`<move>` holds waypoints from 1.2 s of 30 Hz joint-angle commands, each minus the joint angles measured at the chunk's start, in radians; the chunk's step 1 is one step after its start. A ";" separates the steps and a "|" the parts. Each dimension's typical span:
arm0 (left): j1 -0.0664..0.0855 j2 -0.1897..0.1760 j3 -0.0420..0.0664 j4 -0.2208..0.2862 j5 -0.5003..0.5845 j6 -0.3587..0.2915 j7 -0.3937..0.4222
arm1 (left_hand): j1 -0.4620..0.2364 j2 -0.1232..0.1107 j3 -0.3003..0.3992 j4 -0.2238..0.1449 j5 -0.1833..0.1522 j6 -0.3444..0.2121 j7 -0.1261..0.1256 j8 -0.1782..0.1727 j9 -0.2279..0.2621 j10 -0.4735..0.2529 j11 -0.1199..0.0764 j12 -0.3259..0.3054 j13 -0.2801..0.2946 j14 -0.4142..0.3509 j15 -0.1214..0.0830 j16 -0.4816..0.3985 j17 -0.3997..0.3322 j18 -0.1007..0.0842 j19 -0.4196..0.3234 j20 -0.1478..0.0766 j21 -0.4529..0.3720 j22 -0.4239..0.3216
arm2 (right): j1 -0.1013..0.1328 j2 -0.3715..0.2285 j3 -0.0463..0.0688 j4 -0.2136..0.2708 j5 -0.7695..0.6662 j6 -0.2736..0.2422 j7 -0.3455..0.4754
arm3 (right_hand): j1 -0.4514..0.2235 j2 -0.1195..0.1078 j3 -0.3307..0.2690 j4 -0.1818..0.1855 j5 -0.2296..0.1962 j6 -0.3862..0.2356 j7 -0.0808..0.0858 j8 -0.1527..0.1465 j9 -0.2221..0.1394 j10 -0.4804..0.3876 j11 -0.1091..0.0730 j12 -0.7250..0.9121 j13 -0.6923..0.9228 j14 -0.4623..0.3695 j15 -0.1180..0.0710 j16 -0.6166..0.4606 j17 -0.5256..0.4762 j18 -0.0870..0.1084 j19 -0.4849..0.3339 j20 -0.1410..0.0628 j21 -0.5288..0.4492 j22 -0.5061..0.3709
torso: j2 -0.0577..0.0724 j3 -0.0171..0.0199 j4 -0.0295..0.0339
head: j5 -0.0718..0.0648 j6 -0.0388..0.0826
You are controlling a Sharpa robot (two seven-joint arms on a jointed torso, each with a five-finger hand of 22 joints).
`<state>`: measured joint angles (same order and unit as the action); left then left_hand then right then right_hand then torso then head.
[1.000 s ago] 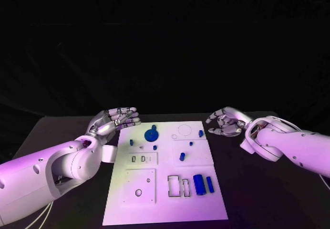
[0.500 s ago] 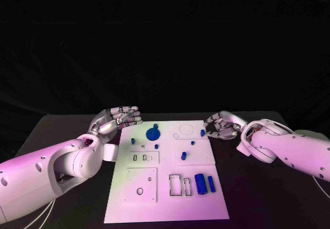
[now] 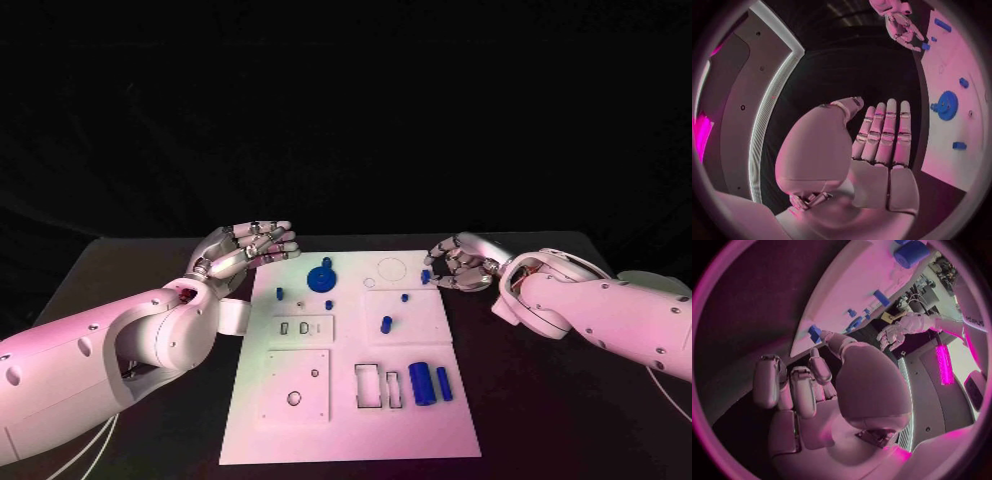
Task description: Assemble the parts on the task board
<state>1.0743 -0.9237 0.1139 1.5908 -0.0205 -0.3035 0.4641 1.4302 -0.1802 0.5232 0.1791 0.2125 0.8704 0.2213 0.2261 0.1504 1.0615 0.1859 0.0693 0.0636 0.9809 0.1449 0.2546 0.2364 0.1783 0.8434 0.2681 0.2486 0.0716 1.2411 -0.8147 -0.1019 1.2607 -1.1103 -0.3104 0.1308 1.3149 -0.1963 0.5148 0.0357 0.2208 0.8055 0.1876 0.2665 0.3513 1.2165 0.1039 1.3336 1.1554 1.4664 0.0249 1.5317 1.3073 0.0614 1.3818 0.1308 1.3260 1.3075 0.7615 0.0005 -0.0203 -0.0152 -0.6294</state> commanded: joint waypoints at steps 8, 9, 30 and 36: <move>0.001 0.005 0.001 -0.002 0.002 0.020 0.006 | -0.012 0.000 0.004 0.000 -0.001 -0.006 0.028 -0.005 -0.001 -0.002 0.001 -0.005 0.001 -0.008 -0.001 -0.005 0.001 0.005 -0.007 0.002 -0.007 -0.001 | -0.007 0.026 -0.001 -0.023 -0.014 0.020 -0.011 | 0.006 0.013 0.008 -0.009 0.004 0.023 0.000 0.010 0.002 0.004 -0.002 0.002 0.009 0.074 0.001 -0.002 0.141 0.011 -0.001 0.000 0.000 0.013 | 0.000 0.0000 -0.0023 | 0.008 -0.007; 0.001 0.005 0.001 -0.002 0.002 0.020 0.006 | -0.012 0.000 0.004 0.000 -0.001 -0.006 0.028 -0.005 -0.001 -0.002 0.001 -0.005 0.001 -0.008 -0.001 -0.005 0.001 0.005 -0.007 0.002 -0.007 -0.001 | -0.008 0.028 -0.001 -0.024 -0.014 0.021 -0.011 | 0.005 0.014 0.009 -0.010 0.003 0.028 -0.001 0.013 0.003 0.005 -0.003 0.003 0.009 0.075 0.001 -0.002 0.142 0.011 0.000 0.000 0.000 0.014 | 0.000 0.0000 -0.0023 | 0.008 -0.007; 0.001 0.001 0.001 0.001 0.002 0.018 0.003 | -0.013 0.001 0.008 -0.002 -0.001 -0.006 0.028 -0.006 -0.001 -0.002 0.001 -0.005 0.001 -0.008 -0.001 -0.006 0.002 0.005 -0.008 0.003 -0.007 -0.001 | -0.010 0.041 -0.002 -0.037 -0.015 0.018 -0.019 | -0.005 0.032 0.013 -0.018 0.002 0.079 -0.022 0.057 0.021 0.016 -0.021 0.008 0.018 0.075 -0.014 -0.002 0.143 0.009 0.006 -0.012 0.005 0.023 | -0.001 0.0007 -0.0024 | 0.008 -0.011; 0.001 0.001 0.001 0.001 0.002 0.018 0.003 | -0.013 0.001 0.008 -0.002 -0.001 -0.006 0.028 -0.006 -0.001 -0.002 0.001 -0.005 0.001 -0.008 -0.001 -0.006 0.002 0.005 -0.008 0.003 -0.007 -0.001 | -0.011 0.046 -0.002 -0.044 -0.022 0.015 -0.024 | -0.006 0.034 0.013 -0.019 0.002 0.083 -0.025 0.063 0.023 0.017 -0.023 0.008 0.019 0.075 -0.016 -0.002 0.143 0.009 0.008 -0.014 0.006 0.025 | -0.001 0.0010 -0.0022 | 0.008 -0.011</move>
<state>1.0741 -0.9240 0.1139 1.5888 -0.0204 -0.3014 0.4627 1.4262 -0.1761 0.5258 0.1764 0.2124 0.8704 0.2213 0.2261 0.1505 1.0615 0.1859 0.0694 0.0636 0.9810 0.1449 0.2546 0.2370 0.1783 0.8435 0.2681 0.2448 0.0718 1.2314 -0.7697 -0.1031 1.2176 -1.1154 -0.3040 0.1144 1.3081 -0.1685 0.5288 0.0219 0.2206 0.8826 0.1644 0.3247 0.3735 1.2329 0.0877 1.3377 1.1731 1.4666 0.0174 1.5317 1.3081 0.0614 1.3894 0.1232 1.3260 1.3081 0.7604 0.0012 -0.0225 -0.0066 -0.6407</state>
